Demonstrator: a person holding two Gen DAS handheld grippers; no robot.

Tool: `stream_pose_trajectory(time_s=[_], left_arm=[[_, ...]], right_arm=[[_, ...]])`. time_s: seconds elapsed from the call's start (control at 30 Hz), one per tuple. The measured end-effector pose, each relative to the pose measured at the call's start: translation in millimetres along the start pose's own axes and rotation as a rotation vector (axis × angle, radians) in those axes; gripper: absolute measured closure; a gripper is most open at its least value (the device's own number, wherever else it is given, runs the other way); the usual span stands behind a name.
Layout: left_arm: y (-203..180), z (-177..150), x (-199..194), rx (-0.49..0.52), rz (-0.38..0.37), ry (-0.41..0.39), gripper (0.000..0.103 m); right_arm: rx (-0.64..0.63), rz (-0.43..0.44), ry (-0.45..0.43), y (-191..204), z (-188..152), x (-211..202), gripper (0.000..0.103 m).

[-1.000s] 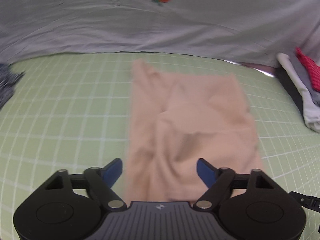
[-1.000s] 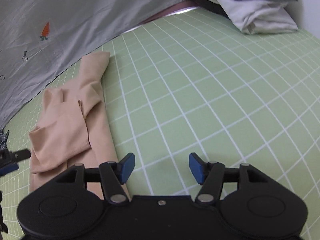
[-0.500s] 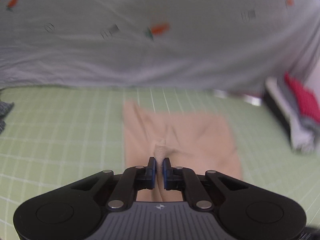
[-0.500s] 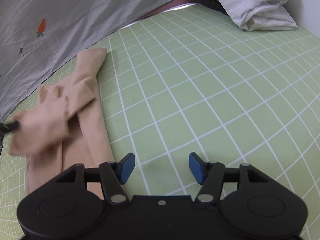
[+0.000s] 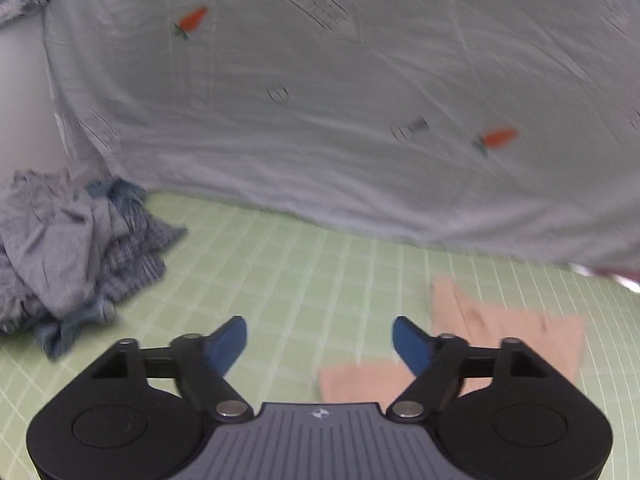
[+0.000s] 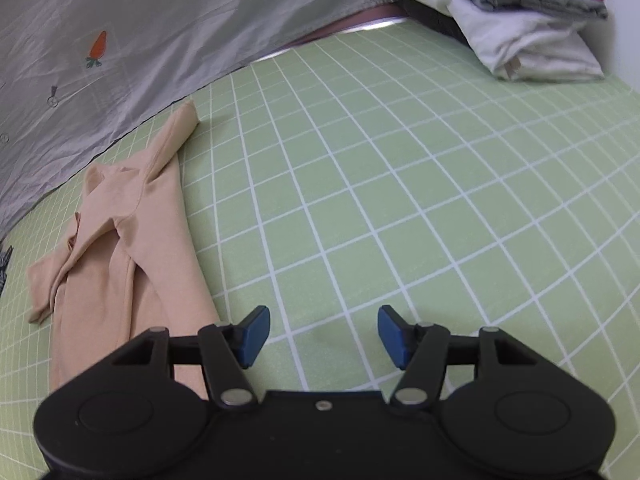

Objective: Fold clothes
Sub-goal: 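Fold the sleeve across the strip with the right gripper and release it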

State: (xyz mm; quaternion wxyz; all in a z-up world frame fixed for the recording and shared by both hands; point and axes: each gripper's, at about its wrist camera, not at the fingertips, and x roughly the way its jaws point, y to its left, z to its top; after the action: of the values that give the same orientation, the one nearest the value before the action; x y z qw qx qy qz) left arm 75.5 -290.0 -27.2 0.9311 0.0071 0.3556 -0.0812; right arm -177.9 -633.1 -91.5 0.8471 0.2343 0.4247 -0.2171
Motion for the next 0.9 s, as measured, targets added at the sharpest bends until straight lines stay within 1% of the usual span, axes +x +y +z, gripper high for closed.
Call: stream_pose_trajectory(time_s=[0.07,0.2,0.3,0.37,0.47,0.57,0.63,0.67,0.7,0.73,0.77,0.8,0.9], left_arm=[[-4.9,-19.5,-4.6,0.014,-0.024,0.066,0.019],[-13.4,-63.4,-23.1,-0.014,-0.068,0.173,0.019],[-15.5,-94.3,-42.6,-0.044,-0.118,0.225,0.018],[-21.6,-110.5,-56.2,-0.029,-0.15,0.246,0.018],[-28.5,-126.3,-75.9,0.025,-0.173,0.255,0.018],[-27.2,-139.8,-95.0,0.032,-0.195,0.266,0.014],[-25.5,-147.9,-106.4,0.032,-0.216,0.282,0.014],[-24.2,-152.0,-112.5,0.036,-0.217,0.283,0.014],[-23.0,-156.0,-118.6,0.04,-0.217,0.283,0.014],[-21.1,-158.5,-124.1,0.048,-0.219,0.286,0.014],[-17.5,-160.0,-129.3,0.052,-0.219,0.285,0.014],[-11.9,-160.4,-132.8,0.048,-0.213,0.282,0.014],[6.0,-160.9,-141.6,0.025,-0.19,0.274,0.014]], right_arm=[[-0.032,-0.004,-0.009,4.4,-1.2,-4.2,0.042],[-0.14,-0.008,-0.029,18.8,-10.8,-18.1,0.041],[-0.225,0.005,-0.041,31.7,-25.8,-32.2,0.041],[-0.26,0.021,-0.037,39.5,-39.0,-39.2,0.041],[-0.32,0.017,-0.017,50.9,-61.0,-43.2,0.049],[-0.371,0.001,0.004,57.4,-78.6,-42.6,0.056],[-0.379,-0.004,0.005,56.4,-85.5,-43.9,0.067],[-0.382,-0.007,0.005,56.0,-89.0,-44.5,0.071],[-0.385,-0.006,0.002,55.3,-92.0,-45.5,0.083],[-0.385,0.0,-0.008,54.2,-93.8,-47.3,0.092],[-0.38,0.008,-0.017,53.5,-94.8,-49.3,0.093],[-0.369,0.019,-0.029,52.6,-94.9,-52.2,0.097],[-0.324,0.055,-0.051,53.7,-92.3,-62.2,0.098]])
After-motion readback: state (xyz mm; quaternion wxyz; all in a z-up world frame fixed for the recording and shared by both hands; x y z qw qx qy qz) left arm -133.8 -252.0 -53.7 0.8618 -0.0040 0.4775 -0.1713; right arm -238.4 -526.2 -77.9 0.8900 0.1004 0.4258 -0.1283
